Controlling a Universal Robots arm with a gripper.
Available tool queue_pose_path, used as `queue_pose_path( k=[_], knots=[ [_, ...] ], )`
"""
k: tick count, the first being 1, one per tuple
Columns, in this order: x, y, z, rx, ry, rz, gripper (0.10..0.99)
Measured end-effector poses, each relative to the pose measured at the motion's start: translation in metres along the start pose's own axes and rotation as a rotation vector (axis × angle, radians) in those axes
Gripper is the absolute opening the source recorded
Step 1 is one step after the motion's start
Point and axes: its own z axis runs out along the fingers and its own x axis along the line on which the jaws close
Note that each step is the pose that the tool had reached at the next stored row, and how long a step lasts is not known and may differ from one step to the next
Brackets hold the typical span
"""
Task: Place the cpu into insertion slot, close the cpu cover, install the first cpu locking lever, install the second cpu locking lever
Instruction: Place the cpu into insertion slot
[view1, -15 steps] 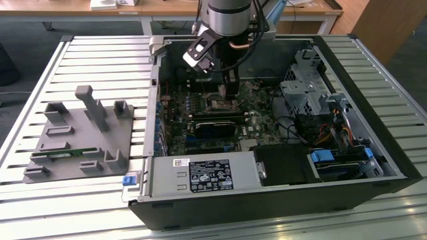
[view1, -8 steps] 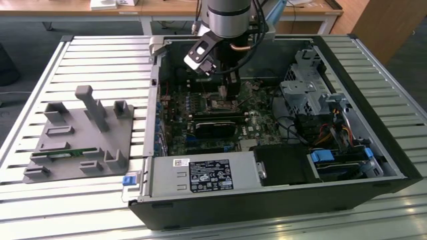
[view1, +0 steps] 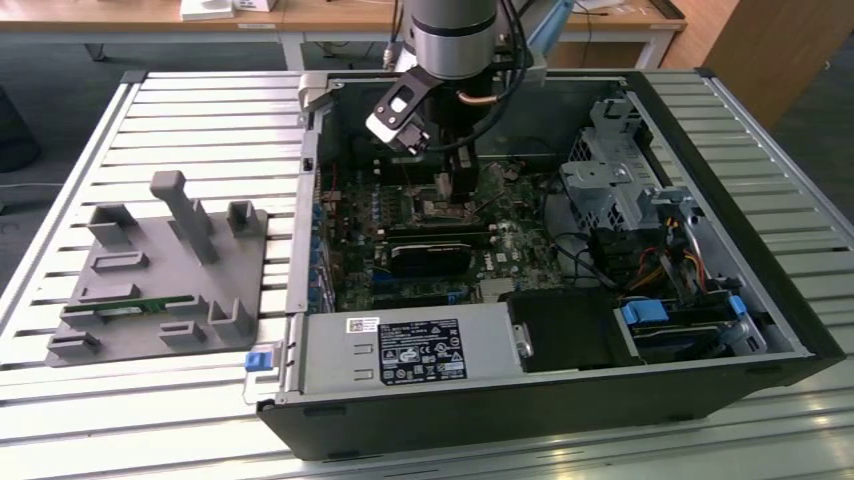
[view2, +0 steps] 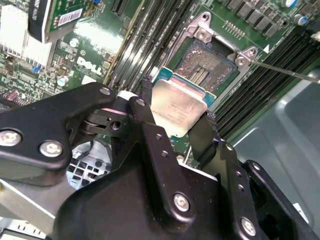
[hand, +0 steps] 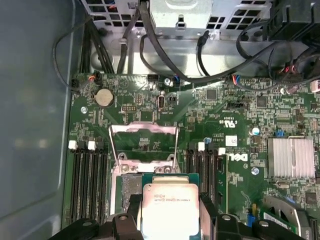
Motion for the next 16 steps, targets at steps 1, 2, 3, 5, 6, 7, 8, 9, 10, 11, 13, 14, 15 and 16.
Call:
queue_pose_path(
  k=[1,2,3,5,6,7,8,9,10,11,13,14,15,16],
  knots=[
    [0.0007,-0.0015,0.0004,0.000,0.0000,0.000,0.541],
    [0.0019,-0.0029,0.0010,0.000,0.0000,0.000,0.541],
    [0.0034,-0.0040,0.0018,0.000,0.0000,0.000,0.541],
    [0.0066,-0.0050,0.0045,0.000,0.0000,0.000,0.541],
    [0.0081,-0.0052,0.0057,0.000,0.0000,0.000,0.541],
    [0.0100,-0.0055,0.0074,0.000,-0.0001,0.000,0.541],
    [0.0115,-0.0058,0.0093,0.000,0.0001,0.000,0.541],
    [0.0128,-0.0062,0.0110,0.000,0.0001,0.000,0.541],
    [0.0141,-0.0067,0.0129,-0.001,0.0002,0.000,0.541],
    [0.0151,-0.0073,0.0146,0.000,0.0001,0.000,0.541],
    [0.0168,-0.0089,0.0181,0.000,0.0002,-0.002,0.541],
    [0.0174,-0.0097,0.0199,0.000,0.0004,-0.003,0.541],
    [0.0178,-0.0103,0.0215,0.000,0.0005,-0.004,0.541],
    [0.0181,-0.0110,0.0234,-0.001,0.0005,-0.004,0.541]
  ],
)
